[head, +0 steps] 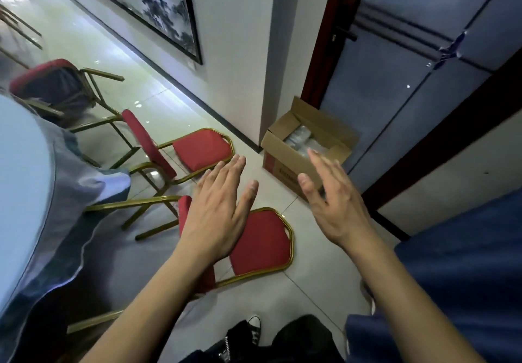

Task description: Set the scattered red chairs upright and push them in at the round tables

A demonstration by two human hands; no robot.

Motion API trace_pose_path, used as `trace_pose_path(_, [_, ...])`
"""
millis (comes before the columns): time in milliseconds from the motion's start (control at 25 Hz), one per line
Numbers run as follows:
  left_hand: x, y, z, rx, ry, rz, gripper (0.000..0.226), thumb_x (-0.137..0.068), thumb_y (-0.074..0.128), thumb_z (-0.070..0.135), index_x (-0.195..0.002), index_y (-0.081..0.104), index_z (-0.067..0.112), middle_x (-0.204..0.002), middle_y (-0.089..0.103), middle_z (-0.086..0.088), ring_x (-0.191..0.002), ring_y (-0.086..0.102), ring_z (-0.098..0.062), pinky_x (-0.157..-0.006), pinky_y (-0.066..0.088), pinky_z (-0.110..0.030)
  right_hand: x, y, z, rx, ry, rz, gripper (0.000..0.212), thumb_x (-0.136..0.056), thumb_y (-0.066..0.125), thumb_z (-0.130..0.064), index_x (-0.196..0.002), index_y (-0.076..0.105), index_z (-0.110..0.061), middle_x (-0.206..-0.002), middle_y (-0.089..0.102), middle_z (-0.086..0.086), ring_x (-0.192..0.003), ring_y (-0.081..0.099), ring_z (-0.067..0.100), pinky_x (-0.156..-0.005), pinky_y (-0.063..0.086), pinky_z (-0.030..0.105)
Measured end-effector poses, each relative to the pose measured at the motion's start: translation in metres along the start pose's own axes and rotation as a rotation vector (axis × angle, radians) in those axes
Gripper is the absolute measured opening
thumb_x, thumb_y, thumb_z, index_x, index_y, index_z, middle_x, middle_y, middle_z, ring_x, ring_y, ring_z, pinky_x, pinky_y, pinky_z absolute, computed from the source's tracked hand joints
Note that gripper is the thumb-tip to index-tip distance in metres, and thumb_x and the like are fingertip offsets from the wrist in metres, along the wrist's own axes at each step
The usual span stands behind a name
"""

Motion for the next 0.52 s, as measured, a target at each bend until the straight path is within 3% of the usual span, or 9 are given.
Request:
trace_pose_path(200, [-0.045, 0.006, -0.013, -0.043, -0.108, 0.084, 0.074, -0.098, 0.008, 0.064, -0.159, 0.023, 0.025, -0.164, 0.028, 0.004, -0.152, 0.021, -0.015, -0.124, 0.016, -0.041, -0.074, 0.012, 0.015, -0.024, -0.085, -0.091, 0.069, -0.102, 0.026, -0.065, -0.161, 0.022, -0.031, -0.166, 0.023, -0.007, -0.151, 0.006, 0.008, -0.127, 0.01, 0.041])
trace_pose_path(520, [-0.091, 0.019, -0.02, -0.106, -0.434, 0.23, 0.076, -0.096, 0.008, 0.063, -0.158, 0.027, 0.025, -0.164, 0.028, 0.006, -0.152, 0.02, -0.013, -0.125, 0.014, -0.038, -0.196, 0.047, 0.023, -0.065, -0.374, -0.318, 0.071, -0.099, 0.025, -0.068, -0.16, 0.024, -0.032, -0.164, 0.028, -0.009, -0.153, 0.012, 0.01, -0.126, 0.013, 0.038])
Point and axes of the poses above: each hand's wrist, its own x-axis away from the middle knuckle, its own y-axis out of the palm, z = x × y, the point moved 9 cm from there along -x, towards the middle knuckle
